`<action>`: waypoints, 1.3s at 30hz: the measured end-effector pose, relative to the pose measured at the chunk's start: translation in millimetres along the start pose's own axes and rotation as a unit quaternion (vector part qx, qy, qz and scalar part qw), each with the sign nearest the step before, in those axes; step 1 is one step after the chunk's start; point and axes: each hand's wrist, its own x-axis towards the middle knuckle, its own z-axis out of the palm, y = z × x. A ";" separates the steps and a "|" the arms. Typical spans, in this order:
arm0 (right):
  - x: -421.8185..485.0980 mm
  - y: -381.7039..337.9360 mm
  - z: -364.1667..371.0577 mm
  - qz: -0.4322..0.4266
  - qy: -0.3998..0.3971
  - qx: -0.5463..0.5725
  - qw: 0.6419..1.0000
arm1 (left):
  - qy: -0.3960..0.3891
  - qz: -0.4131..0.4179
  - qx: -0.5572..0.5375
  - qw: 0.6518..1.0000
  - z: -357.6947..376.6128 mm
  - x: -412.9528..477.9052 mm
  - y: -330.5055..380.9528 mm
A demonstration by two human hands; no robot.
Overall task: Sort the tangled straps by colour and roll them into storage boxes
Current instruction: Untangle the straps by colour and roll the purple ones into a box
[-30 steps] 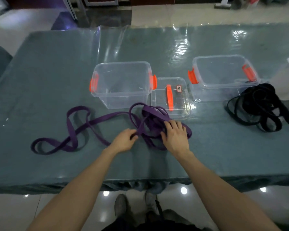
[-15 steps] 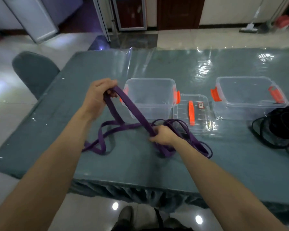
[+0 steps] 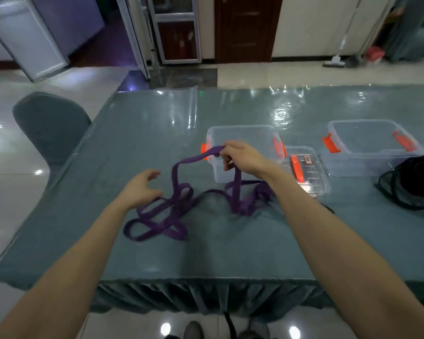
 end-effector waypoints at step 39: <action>-76.3 220.7 69.5 0.020 0.059 -0.529 0.846 | -0.028 -0.018 0.143 0.989 155.2 -11.5 -40.0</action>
